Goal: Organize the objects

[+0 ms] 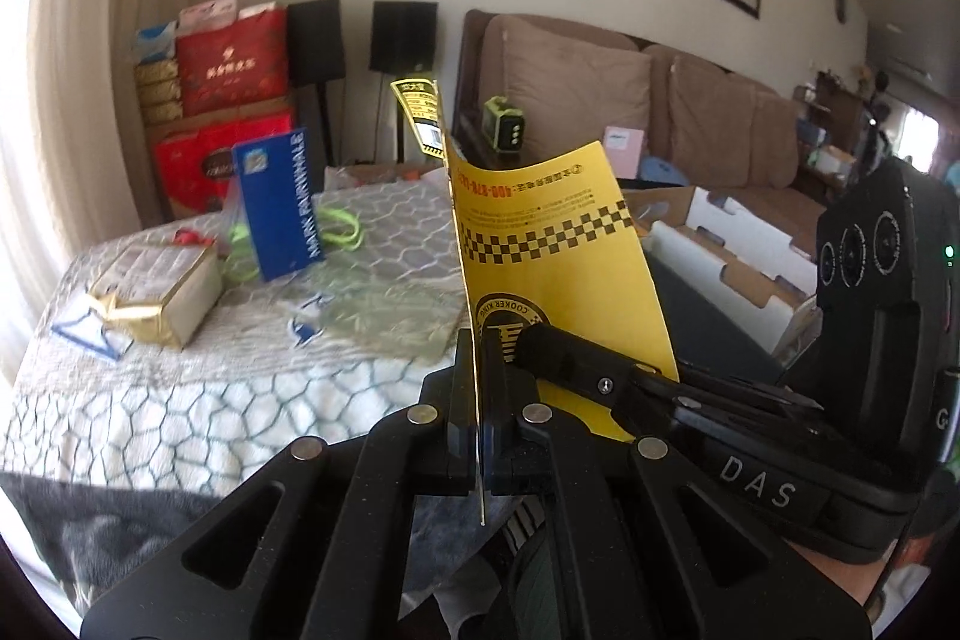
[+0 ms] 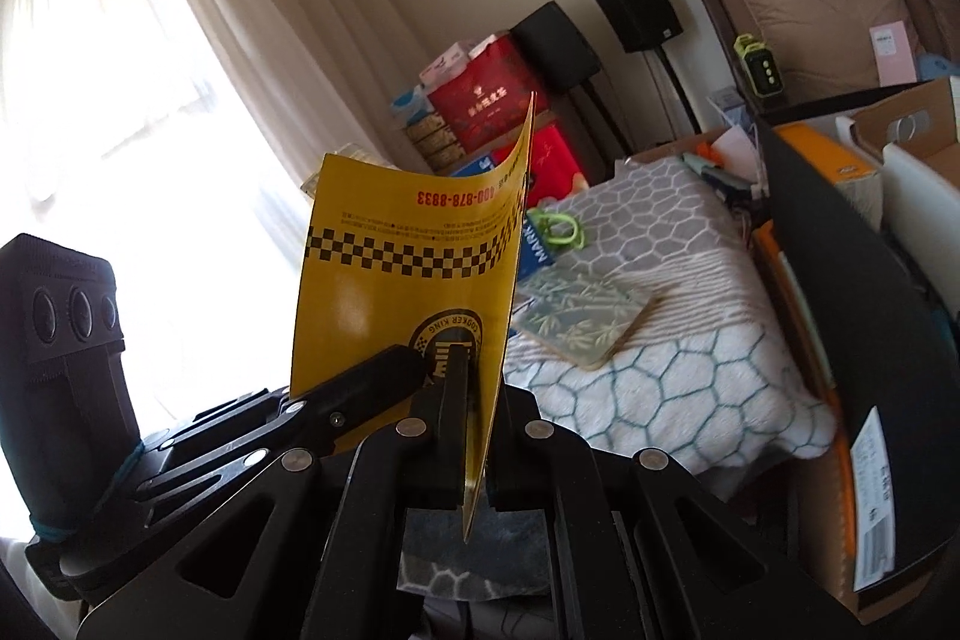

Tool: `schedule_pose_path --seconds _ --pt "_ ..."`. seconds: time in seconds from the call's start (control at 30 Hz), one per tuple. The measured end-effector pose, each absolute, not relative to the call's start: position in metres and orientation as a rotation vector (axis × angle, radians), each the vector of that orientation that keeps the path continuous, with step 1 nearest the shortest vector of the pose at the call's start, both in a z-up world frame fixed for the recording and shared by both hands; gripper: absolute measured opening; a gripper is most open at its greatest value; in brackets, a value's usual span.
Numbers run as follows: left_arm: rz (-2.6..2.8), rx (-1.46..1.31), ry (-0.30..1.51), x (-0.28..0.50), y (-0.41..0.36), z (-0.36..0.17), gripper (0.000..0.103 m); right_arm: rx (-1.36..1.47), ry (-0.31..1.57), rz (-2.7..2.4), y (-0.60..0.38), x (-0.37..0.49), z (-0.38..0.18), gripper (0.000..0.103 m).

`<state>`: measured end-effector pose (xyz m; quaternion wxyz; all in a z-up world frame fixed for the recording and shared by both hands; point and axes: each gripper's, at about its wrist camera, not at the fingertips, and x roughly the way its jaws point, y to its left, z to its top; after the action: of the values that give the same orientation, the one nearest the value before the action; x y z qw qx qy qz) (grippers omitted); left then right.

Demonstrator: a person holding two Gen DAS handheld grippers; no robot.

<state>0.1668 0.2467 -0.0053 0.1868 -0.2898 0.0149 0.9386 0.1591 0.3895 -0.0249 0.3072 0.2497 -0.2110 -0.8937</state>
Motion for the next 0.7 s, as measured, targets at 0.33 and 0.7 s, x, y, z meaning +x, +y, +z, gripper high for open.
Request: schedule_pose_path --seconds 0.33,0.7 --pt "2.640 -0.772 0.068 0.166 0.258 0.006 0.001 0.633 -0.529 -2.405 0.401 0.161 -0.006 0.003" --pt "2.610 -0.710 0.041 0.170 0.269 0.021 0.001 0.627 -0.510 -2.453 0.416 0.166 0.015 0.004"
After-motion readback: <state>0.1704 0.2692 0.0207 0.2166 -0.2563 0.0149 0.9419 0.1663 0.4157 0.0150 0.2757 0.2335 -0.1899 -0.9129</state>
